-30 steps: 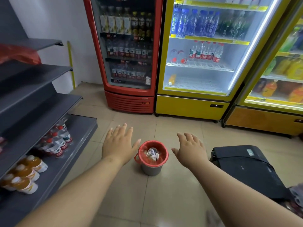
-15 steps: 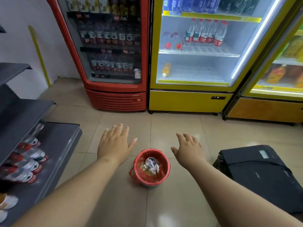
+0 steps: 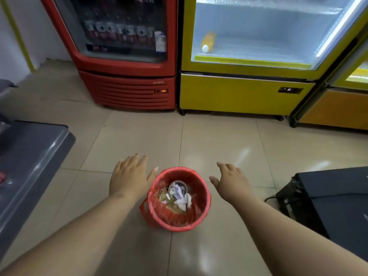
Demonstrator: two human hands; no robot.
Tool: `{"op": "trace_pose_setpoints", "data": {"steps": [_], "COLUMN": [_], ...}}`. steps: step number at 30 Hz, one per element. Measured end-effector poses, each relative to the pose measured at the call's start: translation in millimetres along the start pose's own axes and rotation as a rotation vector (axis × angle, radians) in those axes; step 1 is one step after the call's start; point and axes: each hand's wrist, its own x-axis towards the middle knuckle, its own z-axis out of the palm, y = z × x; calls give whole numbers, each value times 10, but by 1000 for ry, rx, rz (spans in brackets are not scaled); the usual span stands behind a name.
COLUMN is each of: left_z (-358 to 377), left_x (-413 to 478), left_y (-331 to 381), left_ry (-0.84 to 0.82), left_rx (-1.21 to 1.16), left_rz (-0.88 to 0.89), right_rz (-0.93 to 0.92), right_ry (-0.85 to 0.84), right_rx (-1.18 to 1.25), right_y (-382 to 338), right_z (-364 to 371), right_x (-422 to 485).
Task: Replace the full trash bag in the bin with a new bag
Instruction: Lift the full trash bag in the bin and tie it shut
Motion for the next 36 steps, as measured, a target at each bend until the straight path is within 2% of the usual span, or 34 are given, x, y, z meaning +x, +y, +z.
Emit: {"op": "trace_pose_setpoints", "data": {"steps": [4, 10, 15, 18, 22, 27, 31, 36], "left_z": [903, 2064, 2456, 2549, 2548, 2512, 2415, 2218], "left_x": [204, 390, 417, 320, 254, 282, 264, 221], "left_y": [-28, -176, -249, -261, -292, -308, -319, -331], "left_ry": [-19, -110, -232, -329, -447, -370, -296, -306], "left_rx": [-82, -390, -722, -983, -1094, -1143, -1205, -1232], "left_rz": [-82, -275, -534, -689, -773, -773, -766, -711], "right_rz": [43, 222, 459, 488, 470, 409, 374, 348], "right_ry": [-89, -244, -381, -411, -372, -335, -249, -178], "right_rx": [92, 481, 816, 921, 1078, 1090, 906, 736], "right_y": [283, 568, 789, 823, 792, 803, 830, 790], "right_z": [748, 1656, 2129, 2262, 2252, 2136, 2047, 1809], "right_x": [446, 1022, 1199, 1256, 1267, 1233, 1233, 1241]}}
